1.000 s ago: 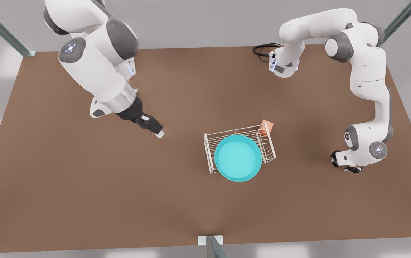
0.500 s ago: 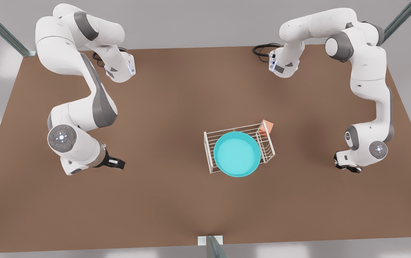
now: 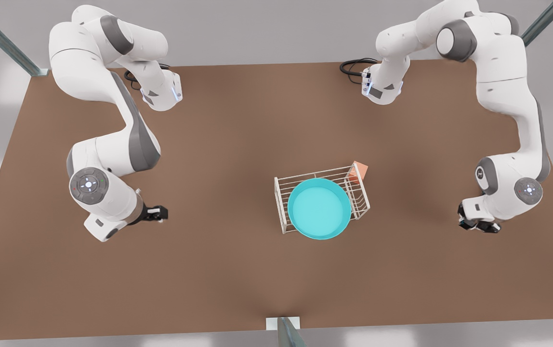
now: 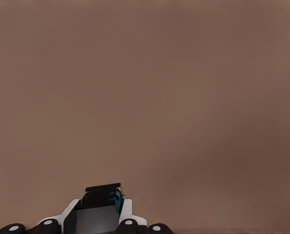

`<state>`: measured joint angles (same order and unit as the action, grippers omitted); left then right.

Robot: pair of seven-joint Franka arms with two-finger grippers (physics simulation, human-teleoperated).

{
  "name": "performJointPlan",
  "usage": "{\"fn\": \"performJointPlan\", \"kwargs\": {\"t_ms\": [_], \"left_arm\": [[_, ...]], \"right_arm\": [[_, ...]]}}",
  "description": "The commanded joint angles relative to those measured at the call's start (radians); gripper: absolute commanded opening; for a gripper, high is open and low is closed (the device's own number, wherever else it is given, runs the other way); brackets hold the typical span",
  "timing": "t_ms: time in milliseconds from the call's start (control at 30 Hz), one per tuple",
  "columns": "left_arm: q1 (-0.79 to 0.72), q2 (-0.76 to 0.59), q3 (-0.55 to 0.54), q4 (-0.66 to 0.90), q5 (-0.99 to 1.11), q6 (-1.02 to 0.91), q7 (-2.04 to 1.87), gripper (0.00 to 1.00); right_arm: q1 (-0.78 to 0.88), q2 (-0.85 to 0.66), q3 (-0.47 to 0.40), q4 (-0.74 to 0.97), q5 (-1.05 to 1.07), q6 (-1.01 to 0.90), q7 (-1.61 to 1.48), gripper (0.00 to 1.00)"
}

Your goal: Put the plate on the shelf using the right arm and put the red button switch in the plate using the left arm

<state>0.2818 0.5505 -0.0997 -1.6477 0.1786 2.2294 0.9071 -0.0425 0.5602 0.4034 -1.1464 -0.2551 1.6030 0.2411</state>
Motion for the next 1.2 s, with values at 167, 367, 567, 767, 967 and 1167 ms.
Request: {"fn": "performJointPlan", "kwargs": {"t_ms": [167,367,567,767,967,1167], "left_arm": [[-0.001,-0.083,-0.098,0.006,-0.033,-0.132,-0.103,0.45],[-0.003,-0.101,-0.216,0.072,-0.030,-0.290,-0.313,0.45],[-0.059,-0.129,-0.308,0.094,-0.018,-0.347,-0.560,0.45],[-0.214,-0.130,-0.310,0.115,-0.016,-0.413,-0.846,0.45],[-0.363,-0.110,-0.310,0.141,-0.024,-0.415,-1.108,0.45],[-0.506,-0.023,-0.314,0.253,-0.030,-0.376,-1.438,0.45]], "right_arm": [[-0.007,0.001,-0.005,0.001,0.033,0.006,-0.269,1.00],[-0.043,0.014,-0.008,0.001,0.030,0.040,-0.275,1.00],[-0.040,0.010,0.000,0.001,0.065,0.020,-0.267,1.00],[-0.043,0.012,-0.005,-0.001,0.057,0.028,-0.276,1.00],[-0.046,0.014,-0.044,0.001,0.054,0.071,-0.298,1.00],[-0.013,-0.008,-0.040,0.001,0.020,0.011,-0.273,1.00]]}}
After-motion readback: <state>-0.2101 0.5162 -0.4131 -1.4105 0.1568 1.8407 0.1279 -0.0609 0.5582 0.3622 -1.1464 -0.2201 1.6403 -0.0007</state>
